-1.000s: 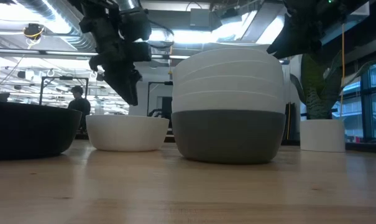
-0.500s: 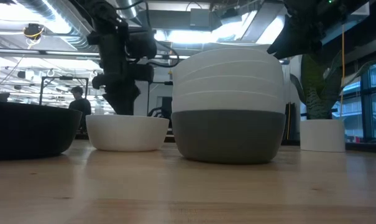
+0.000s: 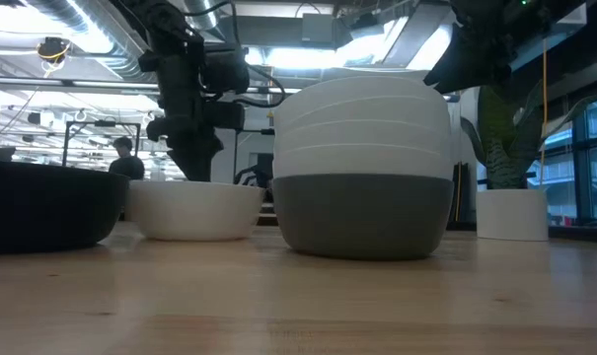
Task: Nest bowls inside each other
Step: Stack the white bowl on top of the stacked bowls
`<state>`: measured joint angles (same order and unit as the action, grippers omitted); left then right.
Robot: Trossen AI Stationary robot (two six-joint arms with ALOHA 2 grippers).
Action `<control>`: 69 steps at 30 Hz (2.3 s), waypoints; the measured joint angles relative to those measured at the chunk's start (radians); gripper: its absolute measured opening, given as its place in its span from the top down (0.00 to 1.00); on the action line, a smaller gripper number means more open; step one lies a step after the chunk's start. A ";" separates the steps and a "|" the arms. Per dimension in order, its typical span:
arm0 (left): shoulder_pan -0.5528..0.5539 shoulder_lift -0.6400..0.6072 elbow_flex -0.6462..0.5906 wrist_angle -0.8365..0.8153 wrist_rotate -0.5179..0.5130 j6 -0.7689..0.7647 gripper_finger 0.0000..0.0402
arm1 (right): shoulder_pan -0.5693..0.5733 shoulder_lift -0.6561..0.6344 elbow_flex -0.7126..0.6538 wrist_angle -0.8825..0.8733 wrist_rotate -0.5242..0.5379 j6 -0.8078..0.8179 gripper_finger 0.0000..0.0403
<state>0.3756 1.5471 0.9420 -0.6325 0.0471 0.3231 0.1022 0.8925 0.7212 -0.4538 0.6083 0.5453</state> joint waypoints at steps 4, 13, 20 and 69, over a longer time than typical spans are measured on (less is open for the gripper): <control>0.000 0.000 0.000 -0.002 0.002 -0.003 0.98 | 0.000 0.000 0.000 0.000 0.000 0.000 0.60; 0.011 -0.001 0.000 -0.002 -0.002 -0.018 0.99 | 0.000 0.000 0.000 0.000 0.000 0.011 0.60; 0.021 -0.032 0.069 -0.041 0.038 -0.036 1.00 | 0.000 0.000 0.000 -0.001 0.001 0.011 0.60; -0.247 0.299 0.602 0.017 0.177 -0.275 1.00 | 0.000 0.000 0.000 -0.021 -0.135 0.026 0.60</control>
<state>0.1285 1.8458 1.5444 -0.6157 0.2246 0.0484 0.1021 0.8925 0.7212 -0.4747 0.4729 0.5711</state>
